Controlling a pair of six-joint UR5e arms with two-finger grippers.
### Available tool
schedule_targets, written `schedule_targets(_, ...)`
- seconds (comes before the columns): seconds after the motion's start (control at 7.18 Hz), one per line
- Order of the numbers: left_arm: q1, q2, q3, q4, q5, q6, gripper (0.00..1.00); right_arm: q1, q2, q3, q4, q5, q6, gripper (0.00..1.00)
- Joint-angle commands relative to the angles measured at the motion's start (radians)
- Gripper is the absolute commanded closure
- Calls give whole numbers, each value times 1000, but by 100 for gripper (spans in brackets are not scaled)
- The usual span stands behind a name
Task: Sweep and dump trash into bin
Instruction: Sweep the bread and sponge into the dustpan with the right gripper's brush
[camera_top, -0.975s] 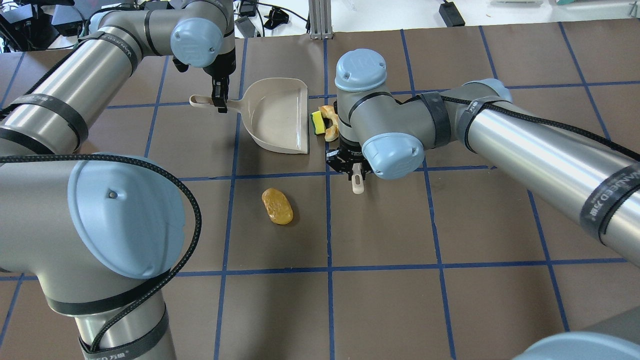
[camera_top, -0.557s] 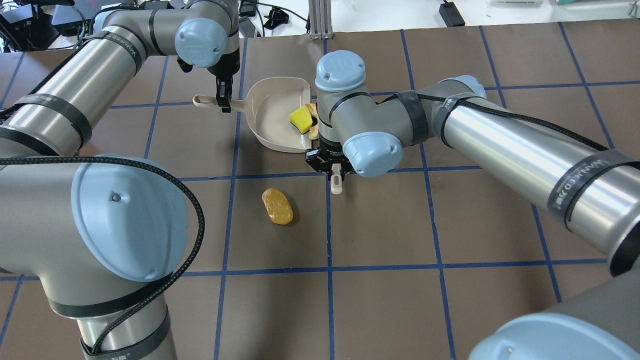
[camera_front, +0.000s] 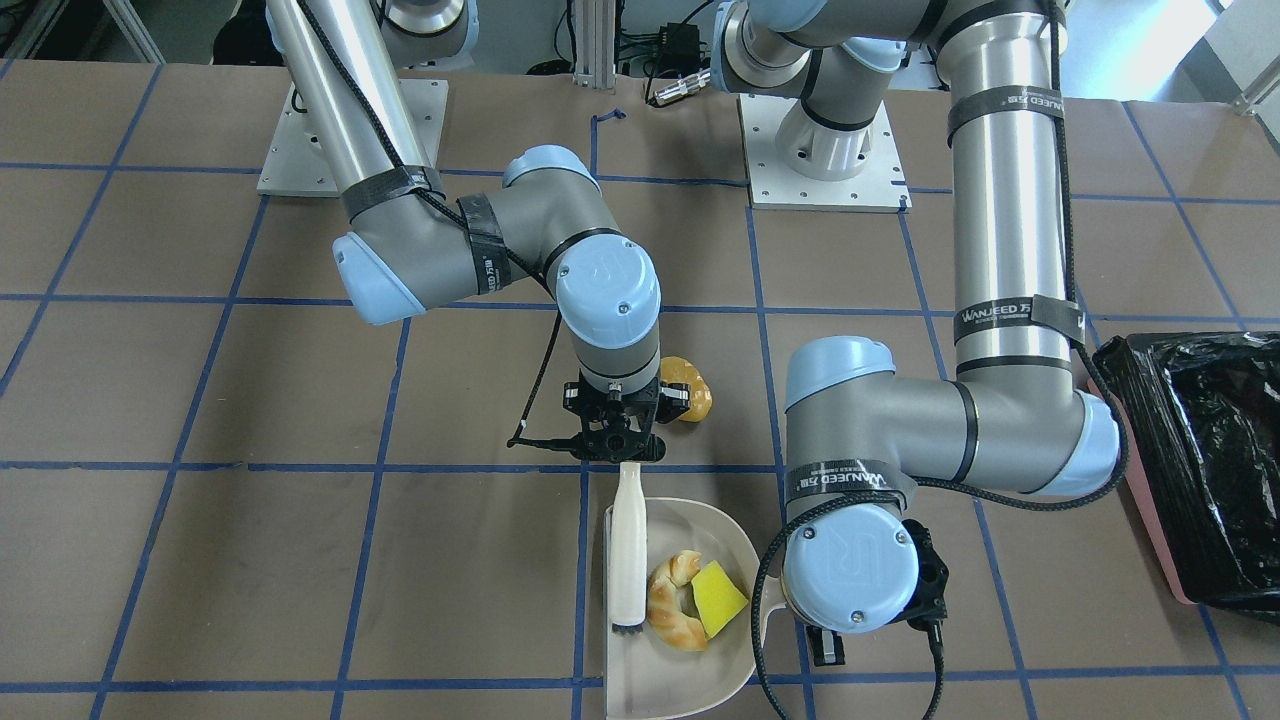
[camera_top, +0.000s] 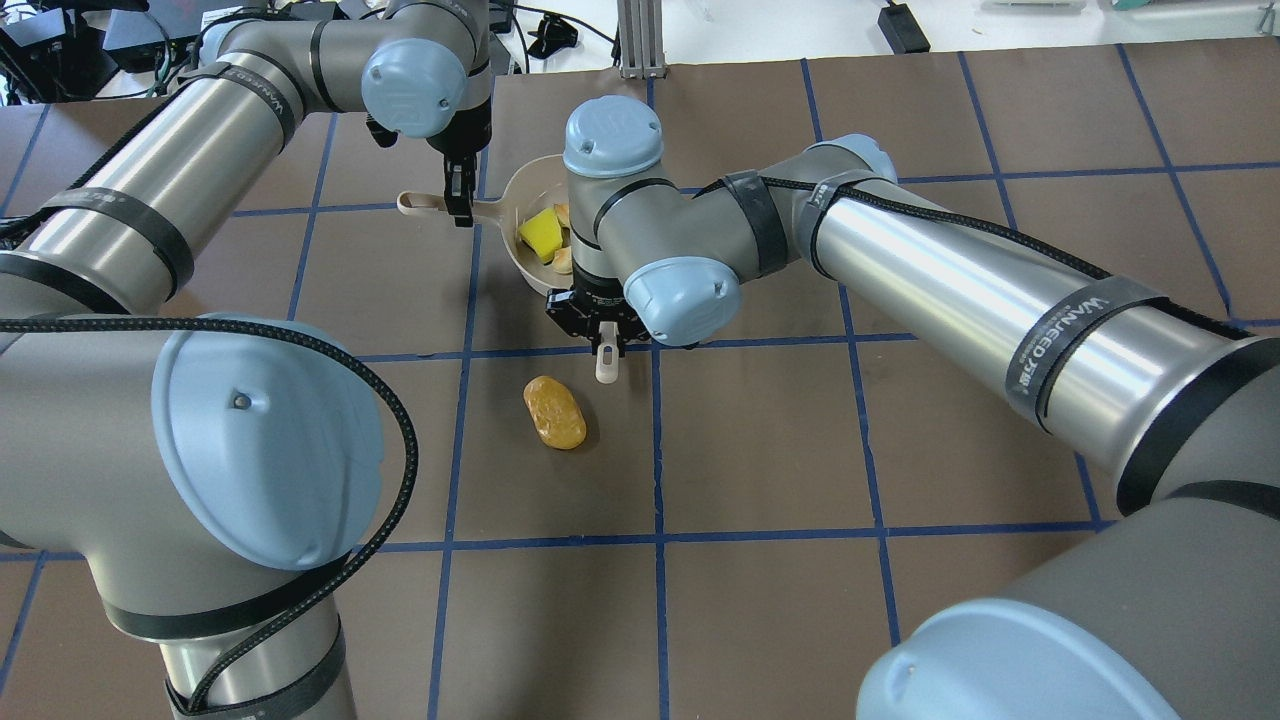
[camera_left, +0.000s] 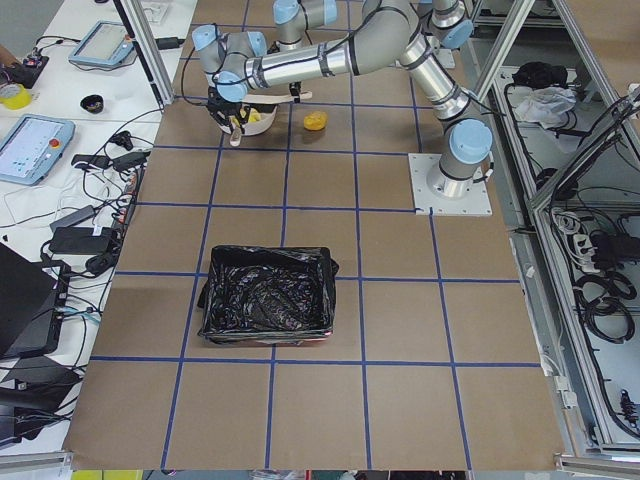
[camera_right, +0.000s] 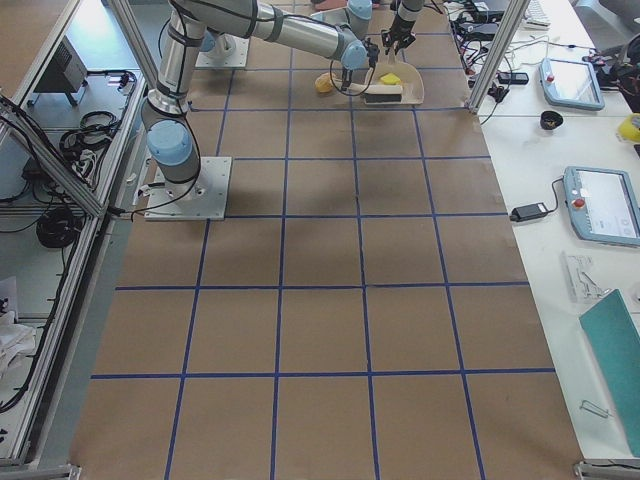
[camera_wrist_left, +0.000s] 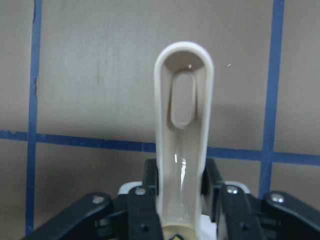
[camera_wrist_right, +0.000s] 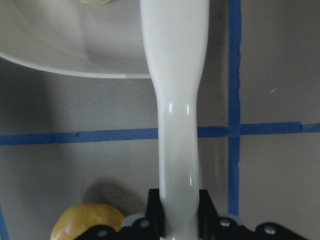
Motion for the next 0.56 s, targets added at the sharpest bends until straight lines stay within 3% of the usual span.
schedule_targets(0.0,-1,13,-3,3,-15,52,100,4,-17,-3,24,-11,21,83)
schedule_targets(0.42,33,73,-12,0,-125,189,100,-12,-55,-14,91,-89,-29,82)
